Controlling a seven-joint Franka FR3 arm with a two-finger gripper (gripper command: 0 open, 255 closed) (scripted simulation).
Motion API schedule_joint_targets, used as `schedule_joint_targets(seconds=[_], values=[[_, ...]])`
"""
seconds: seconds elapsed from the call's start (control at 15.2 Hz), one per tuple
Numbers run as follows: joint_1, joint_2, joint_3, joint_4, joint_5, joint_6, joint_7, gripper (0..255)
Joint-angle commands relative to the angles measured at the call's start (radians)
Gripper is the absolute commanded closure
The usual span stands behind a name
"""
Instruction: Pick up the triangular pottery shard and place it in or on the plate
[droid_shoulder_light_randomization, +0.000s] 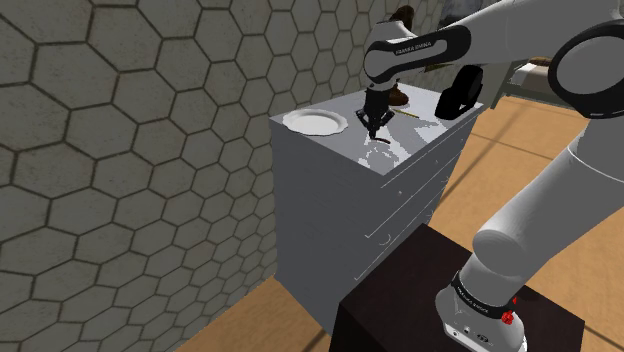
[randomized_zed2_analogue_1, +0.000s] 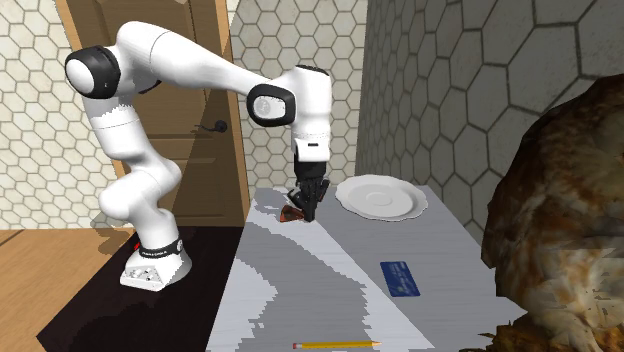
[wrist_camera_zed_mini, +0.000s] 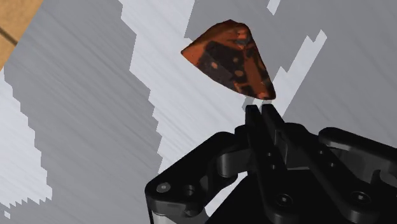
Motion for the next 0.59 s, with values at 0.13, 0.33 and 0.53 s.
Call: schedule_joint_targets(seconds=[0.13,0.33,0.53], values=[[0.0,0.0,0.0,0.0,0.0,0.0,0.0,255],[0.0,0.0,0.0,0.0,0.0,0.0,0.0,0],[-0.01,-0.057,-0.054,0.006,0.124,-0.129,-0.172,0]])
